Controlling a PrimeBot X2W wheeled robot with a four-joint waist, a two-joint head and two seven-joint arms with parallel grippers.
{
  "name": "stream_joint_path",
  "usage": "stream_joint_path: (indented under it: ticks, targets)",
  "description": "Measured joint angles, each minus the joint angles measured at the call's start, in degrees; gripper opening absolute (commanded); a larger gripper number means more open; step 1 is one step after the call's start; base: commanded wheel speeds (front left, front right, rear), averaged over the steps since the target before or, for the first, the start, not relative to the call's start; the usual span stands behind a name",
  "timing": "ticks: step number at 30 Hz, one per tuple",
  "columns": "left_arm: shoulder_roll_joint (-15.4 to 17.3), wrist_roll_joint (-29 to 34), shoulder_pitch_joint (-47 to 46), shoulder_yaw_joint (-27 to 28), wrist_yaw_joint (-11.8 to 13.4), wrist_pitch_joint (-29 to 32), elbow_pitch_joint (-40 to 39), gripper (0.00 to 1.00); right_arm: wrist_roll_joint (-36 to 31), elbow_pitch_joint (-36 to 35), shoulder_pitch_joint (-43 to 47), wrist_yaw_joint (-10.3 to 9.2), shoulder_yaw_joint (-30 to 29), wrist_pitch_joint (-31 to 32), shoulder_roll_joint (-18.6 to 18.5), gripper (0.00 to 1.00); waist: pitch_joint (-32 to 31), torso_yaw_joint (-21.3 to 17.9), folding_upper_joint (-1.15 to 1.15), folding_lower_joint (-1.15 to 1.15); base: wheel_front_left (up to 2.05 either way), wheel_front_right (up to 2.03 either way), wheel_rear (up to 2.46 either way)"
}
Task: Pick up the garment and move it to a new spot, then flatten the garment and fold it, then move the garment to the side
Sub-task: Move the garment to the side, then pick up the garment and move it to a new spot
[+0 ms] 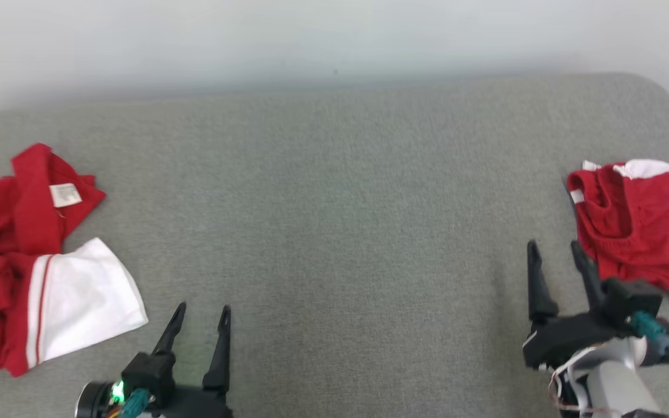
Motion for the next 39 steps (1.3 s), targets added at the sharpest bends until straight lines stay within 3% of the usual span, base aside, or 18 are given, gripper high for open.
stream_joint_path:
  ticks: [16, 31, 39]
  targets:
    - [0.01, -0.15, 7.32, 7.13, 0.73, 0.0, 0.88, 1.0, 0.01, -1.2, 8.13, 0.0, 2.05, 0.0, 1.36, 1.0, -7.98, 3.09, 0.0, 0.0, 0.0, 0.0, 0.0]
    - [-0.02, -0.19, 9.28, 8.37, 0.71, 0.0, 0.81, 1.0, 0.66, -1.02, 11.54, 0.0, 2.61, 0.0, 1.59, 1.0, -9.65, 4.62, 0.01, 0.01, 0.0, 0.0, 0.0]
    - [-0.03, -0.05, 9.27, 7.19, 0.55, 0.0, 1.47, 1.0, 1.1, -0.73, 11.4, 0.0, 4.17, 0.0, 1.22, 1.0, -9.35, 7.42, 0.0, 0.01, 0.0, 0.0, 0.0]
